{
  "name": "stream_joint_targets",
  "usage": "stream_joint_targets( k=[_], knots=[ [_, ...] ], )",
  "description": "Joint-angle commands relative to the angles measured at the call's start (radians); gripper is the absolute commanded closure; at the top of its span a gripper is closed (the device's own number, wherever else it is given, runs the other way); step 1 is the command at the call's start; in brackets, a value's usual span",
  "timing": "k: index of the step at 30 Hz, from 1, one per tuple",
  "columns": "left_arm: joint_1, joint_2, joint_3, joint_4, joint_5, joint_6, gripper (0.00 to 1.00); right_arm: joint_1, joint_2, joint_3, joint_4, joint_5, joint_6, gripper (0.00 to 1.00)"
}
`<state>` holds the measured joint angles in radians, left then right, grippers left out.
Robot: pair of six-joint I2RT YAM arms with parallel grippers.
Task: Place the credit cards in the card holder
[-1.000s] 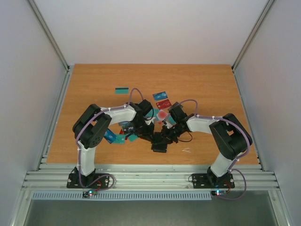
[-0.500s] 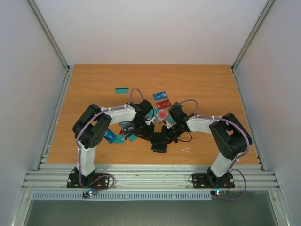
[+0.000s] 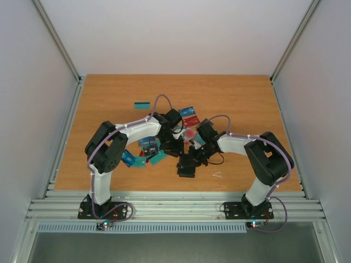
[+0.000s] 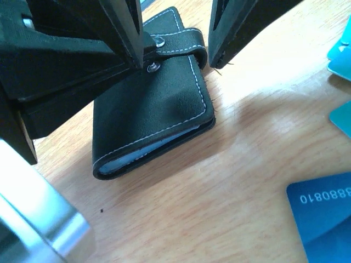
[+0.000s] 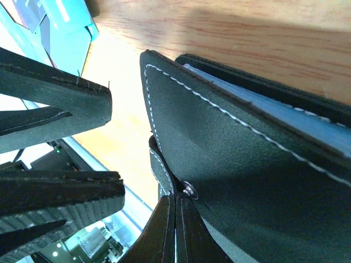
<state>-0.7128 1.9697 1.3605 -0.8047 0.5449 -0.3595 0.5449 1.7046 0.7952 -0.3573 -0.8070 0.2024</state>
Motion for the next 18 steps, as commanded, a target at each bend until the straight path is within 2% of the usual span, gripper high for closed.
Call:
stream_joint_targets(
  k=[1, 7, 18],
  knots=[
    [-0.003, 0.055, 0.03, -0.015, -0.013, 0.036, 0.67, 0.006, -0.003, 0.037, -0.068, 0.035, -0.041, 0.99],
    [-0.016, 0.094, 0.026, -0.012, -0.023, 0.067, 0.72, 0.007, -0.01, 0.074, -0.11, 0.04, -0.061, 0.99],
    [-0.037, 0.119, 0.02, -0.021, -0.074, 0.093, 0.75, 0.007, -0.003, 0.158, -0.219, 0.09, -0.132, 0.99]
  ],
)
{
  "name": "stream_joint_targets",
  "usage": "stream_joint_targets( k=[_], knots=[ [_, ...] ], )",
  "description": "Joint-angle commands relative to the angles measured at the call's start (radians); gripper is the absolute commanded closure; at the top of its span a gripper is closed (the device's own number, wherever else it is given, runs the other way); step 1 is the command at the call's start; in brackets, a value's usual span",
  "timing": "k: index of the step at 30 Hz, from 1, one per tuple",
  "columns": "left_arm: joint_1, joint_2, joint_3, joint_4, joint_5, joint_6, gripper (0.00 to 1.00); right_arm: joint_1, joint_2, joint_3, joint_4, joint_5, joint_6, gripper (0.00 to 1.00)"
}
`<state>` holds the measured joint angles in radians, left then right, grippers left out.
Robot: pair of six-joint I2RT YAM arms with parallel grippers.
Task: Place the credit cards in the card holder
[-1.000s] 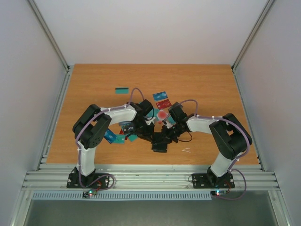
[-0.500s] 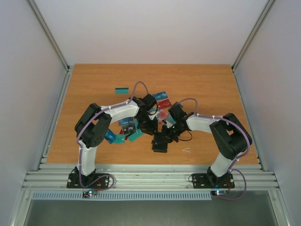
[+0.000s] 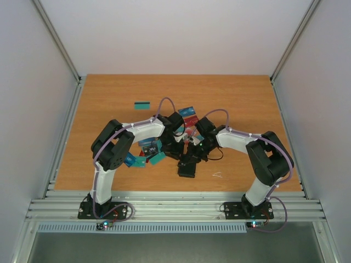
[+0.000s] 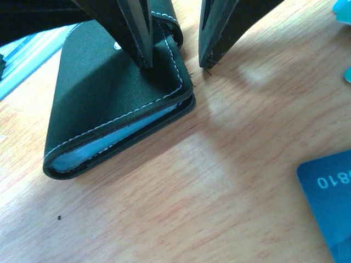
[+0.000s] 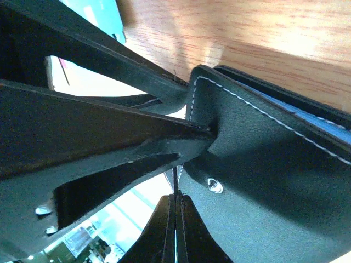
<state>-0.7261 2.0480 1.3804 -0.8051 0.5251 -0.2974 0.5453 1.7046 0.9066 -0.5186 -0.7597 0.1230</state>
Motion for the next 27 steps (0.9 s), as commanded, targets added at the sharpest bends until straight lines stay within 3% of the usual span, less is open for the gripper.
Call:
stream_joint_targets(
  k=[1, 27],
  knots=[
    [-0.024, 0.041, -0.001, -0.02, -0.055, 0.032, 0.75, 0.007, 0.0, 0.055, -0.069, 0.051, -0.059, 0.99],
    [-0.028, 0.024, -0.016, -0.027, -0.069, 0.03, 0.78, 0.006, 0.075, 0.086, -0.135, 0.13, -0.107, 0.99]
  ],
)
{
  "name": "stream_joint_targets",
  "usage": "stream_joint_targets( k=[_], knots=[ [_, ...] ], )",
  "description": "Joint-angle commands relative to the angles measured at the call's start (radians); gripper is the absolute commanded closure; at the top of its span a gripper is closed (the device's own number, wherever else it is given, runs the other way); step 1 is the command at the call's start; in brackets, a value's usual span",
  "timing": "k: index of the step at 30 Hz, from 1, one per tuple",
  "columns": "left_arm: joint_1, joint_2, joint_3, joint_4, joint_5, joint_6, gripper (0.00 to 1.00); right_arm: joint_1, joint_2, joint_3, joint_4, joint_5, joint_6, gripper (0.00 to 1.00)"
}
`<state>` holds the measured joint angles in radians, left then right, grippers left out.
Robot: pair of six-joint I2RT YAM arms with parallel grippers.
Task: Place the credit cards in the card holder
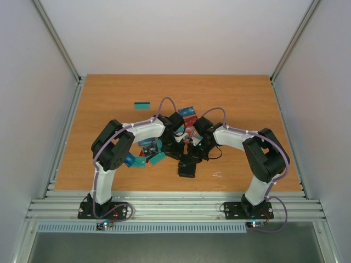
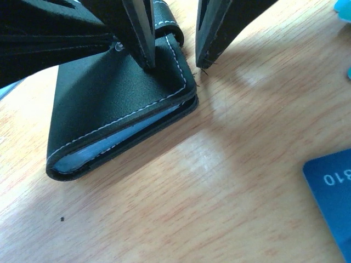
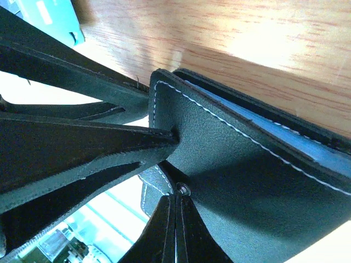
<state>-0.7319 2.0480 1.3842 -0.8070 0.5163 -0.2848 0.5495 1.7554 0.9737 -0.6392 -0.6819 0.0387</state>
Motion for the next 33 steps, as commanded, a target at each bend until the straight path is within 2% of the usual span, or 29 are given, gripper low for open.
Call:
stream_joint_targets(
  k=[1, 18, 33],
  knots=[
    [-0.022, 0.025, -0.02, -0.025, -0.063, 0.018, 0.78, 0.003, 0.022, 0.018, -0.014, 0.054, -0.023, 0.99],
    [-0.027, 0.031, -0.006, -0.041, -0.093, 0.041, 0.79, 0.003, 0.114, -0.027, 0.006, 0.125, -0.091, 0.99],
    [-0.033, 0.04, -0.004, -0.04, -0.075, 0.054, 0.79, 0.003, 0.101, 0.022, -0.013, 0.159, -0.075, 0.99]
  ],
)
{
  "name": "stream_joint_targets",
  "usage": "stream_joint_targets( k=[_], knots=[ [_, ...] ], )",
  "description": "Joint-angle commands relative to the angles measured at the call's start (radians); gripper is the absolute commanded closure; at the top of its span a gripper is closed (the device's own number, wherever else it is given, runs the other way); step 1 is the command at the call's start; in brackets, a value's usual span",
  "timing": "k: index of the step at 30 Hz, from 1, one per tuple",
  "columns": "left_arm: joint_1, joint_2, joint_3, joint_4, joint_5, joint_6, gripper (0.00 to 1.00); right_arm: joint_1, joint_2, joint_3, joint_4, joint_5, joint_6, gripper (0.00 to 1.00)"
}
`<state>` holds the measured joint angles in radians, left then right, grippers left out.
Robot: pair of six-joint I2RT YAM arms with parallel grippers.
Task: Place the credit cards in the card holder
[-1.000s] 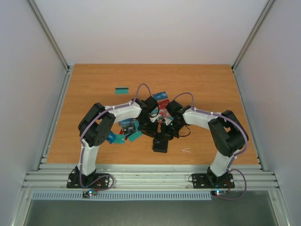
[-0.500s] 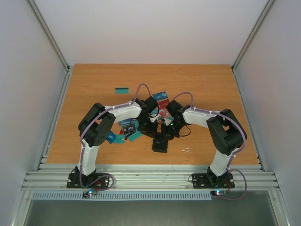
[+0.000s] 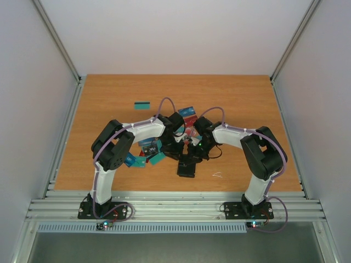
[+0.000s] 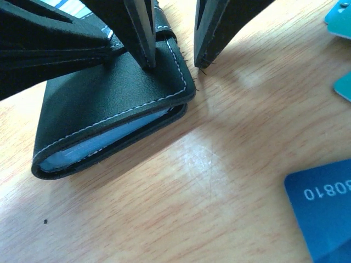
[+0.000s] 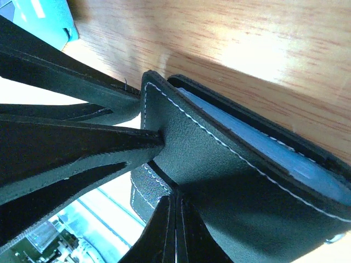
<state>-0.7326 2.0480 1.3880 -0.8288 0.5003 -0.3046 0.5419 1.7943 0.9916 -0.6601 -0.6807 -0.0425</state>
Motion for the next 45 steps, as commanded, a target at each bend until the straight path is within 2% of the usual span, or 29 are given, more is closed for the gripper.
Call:
stream_joint_targets(
  k=[1, 13, 24, 45],
  knots=[
    [-0.035, 0.042, -0.005, -0.021, -0.06, 0.074, 0.79, 0.011, 0.062, 0.009, 0.004, 0.161, 0.006, 0.99],
    [-0.037, 0.057, 0.016, -0.031, -0.048, 0.079, 0.79, 0.044, 0.094, 0.048, -0.01, 0.182, 0.0, 0.99],
    [-0.037, 0.059, 0.01, -0.021, -0.043, 0.068, 0.8, 0.044, 0.013, 0.124, -0.067, 0.072, 0.076, 0.99],
    [-0.037, 0.057, 0.002, -0.015, -0.06, 0.057, 0.8, 0.043, 0.008, 0.152, -0.033, -0.015, 0.138, 0.99]
  ],
)
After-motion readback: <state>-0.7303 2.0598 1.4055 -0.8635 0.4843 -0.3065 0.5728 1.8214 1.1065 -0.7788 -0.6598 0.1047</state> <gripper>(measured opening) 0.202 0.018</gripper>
